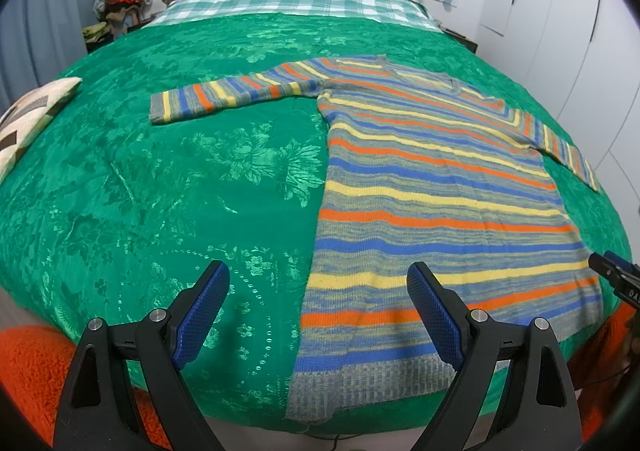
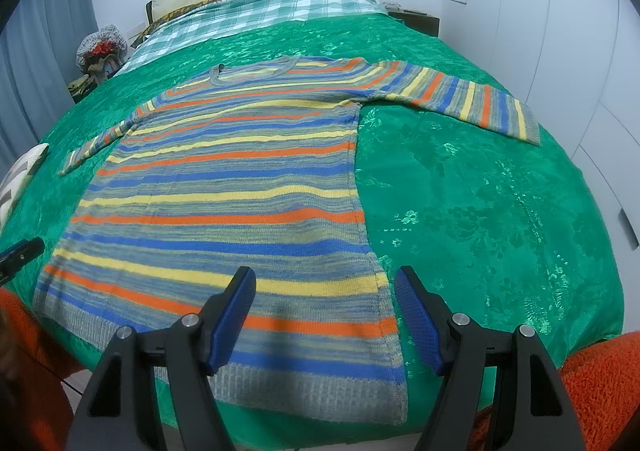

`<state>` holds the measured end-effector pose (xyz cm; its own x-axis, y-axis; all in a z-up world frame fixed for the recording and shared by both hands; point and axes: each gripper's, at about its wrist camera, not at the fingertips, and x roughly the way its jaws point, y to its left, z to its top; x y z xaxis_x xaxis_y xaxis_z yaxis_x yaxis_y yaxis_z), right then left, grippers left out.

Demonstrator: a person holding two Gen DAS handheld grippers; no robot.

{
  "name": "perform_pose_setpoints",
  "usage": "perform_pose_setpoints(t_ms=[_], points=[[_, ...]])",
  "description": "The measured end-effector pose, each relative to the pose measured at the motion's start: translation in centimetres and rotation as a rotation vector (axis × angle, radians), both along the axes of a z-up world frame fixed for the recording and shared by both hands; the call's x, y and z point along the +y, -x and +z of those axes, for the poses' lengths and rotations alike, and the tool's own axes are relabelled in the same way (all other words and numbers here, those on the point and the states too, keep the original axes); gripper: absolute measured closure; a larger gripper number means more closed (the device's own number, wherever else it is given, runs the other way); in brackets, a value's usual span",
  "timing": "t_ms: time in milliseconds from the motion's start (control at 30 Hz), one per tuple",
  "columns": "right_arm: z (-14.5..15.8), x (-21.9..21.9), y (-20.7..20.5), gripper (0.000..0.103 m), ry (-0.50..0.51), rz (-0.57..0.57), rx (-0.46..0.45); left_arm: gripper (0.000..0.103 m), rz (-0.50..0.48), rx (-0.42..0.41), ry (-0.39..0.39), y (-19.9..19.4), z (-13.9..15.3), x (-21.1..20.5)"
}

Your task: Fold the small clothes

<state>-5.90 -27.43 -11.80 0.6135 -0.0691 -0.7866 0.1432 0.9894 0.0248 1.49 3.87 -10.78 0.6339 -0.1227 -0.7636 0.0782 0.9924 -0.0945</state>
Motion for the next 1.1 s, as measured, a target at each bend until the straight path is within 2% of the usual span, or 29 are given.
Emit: perform_pose_setpoints(t_ms=[1100], points=[[-0.26, -0.01, -0.08, 0.032, -0.004, 0.001, 0.005, 0.012, 0.003, -0.001, -0.010, -0.19, -0.44, 0.18]])
